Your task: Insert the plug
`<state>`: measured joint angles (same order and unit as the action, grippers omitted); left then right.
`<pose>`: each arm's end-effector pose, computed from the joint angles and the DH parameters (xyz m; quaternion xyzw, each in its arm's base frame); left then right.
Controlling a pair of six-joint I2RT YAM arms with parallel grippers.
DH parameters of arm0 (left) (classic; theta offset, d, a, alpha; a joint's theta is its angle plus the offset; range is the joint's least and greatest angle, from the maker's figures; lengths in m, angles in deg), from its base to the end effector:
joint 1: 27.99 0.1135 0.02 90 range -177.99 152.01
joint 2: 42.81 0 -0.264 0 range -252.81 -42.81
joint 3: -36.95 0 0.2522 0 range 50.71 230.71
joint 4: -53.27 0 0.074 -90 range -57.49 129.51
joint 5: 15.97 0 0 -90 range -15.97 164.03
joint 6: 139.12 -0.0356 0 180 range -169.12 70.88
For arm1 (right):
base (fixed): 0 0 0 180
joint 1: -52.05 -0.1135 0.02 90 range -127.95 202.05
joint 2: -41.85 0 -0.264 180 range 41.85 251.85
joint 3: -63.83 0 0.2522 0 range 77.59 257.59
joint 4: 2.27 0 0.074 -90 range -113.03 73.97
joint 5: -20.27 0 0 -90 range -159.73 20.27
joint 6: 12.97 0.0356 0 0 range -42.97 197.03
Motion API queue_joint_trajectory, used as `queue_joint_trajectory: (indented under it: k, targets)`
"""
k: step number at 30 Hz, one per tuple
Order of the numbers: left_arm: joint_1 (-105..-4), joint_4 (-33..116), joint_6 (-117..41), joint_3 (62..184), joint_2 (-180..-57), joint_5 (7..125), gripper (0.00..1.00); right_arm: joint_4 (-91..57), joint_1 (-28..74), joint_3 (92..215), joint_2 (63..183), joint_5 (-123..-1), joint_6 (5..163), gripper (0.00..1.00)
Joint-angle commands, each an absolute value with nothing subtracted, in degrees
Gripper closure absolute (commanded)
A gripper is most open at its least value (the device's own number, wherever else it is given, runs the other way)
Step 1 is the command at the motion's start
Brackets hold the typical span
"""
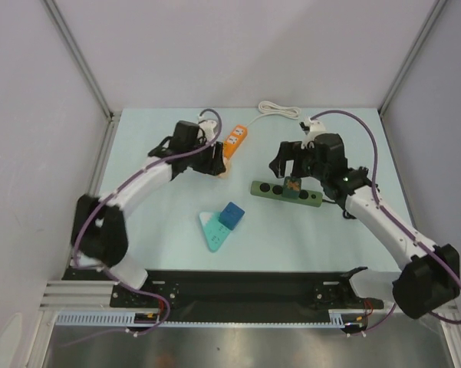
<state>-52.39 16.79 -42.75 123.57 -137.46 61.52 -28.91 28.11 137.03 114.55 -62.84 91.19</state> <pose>0.3326 -0.1593 0.2652 0.1853 0.8988 -0.1988 0.3439 0.2650 0.1223 0.3196 -0.1039 0.8414 0.2205 0.4824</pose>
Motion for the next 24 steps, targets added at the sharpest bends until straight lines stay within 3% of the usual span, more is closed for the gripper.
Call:
queue_joint_trajectory:
  k: [1,5,9,20,24]
  targets:
    - [-51.9,36.99,-45.07,116.58,-119.76,41.31,1.0,-23.07,29.2,133.94,105.51,-57.79,93.63,0.0]
    - [-51.72,45.82,-46.22,108.9,-113.39,26.71,1.0,-18.6,30.26,129.29,98.47,-51.38,95.49,0.0]
    - [-51.72,50.74,-45.61,106.17,-109.78,19.82,1.0,-13.58,30.61,124.98,89.25,-45.57,96.19,0.0]
    - [-52.24,56.71,-37.09,105.38,-107.77,19.81,1.0,-15.06,25.87,123.56,86.49,-44.94,89.61,0.0]
    - [-52.33,65.42,-20.71,102.13,-106.97,25.58,1.0,-12.17,21.56,123.38,87.55,-43.1,88.81,0.0]
